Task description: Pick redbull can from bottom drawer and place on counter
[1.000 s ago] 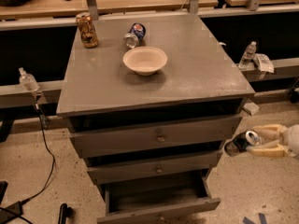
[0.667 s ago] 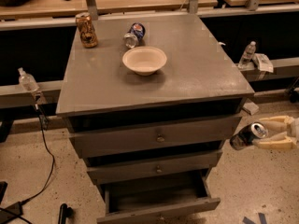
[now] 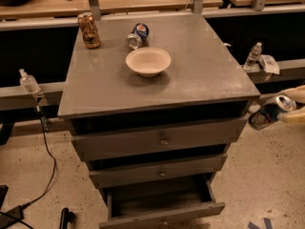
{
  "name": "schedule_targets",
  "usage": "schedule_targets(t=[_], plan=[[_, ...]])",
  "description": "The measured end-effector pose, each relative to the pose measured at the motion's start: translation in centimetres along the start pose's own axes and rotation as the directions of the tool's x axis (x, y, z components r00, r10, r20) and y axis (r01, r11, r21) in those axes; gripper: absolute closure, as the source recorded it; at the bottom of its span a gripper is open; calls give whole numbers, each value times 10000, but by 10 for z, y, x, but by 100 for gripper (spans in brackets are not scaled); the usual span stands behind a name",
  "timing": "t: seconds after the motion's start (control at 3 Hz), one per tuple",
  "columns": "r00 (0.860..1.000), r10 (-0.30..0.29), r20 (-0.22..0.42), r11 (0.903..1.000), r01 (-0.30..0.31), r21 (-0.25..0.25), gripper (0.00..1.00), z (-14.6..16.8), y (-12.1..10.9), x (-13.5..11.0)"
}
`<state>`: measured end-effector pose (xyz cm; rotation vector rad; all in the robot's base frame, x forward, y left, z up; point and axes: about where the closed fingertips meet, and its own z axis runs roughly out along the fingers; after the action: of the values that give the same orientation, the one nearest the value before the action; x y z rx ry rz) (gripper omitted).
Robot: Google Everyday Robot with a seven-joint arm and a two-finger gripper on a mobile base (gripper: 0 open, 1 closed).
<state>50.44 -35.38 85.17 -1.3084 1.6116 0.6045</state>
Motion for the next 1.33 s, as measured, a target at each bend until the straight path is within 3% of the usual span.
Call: schedule_targets(t=[0.33,0.67,1.33], plan=[[9988,-171,454,9996,182,-231,100,-27,-6,-57],[9981,-163,595,9997,174,-190,100,-18,-16,-67],[9976,-352,598,9974,388,-604,100,17,-48,-120]])
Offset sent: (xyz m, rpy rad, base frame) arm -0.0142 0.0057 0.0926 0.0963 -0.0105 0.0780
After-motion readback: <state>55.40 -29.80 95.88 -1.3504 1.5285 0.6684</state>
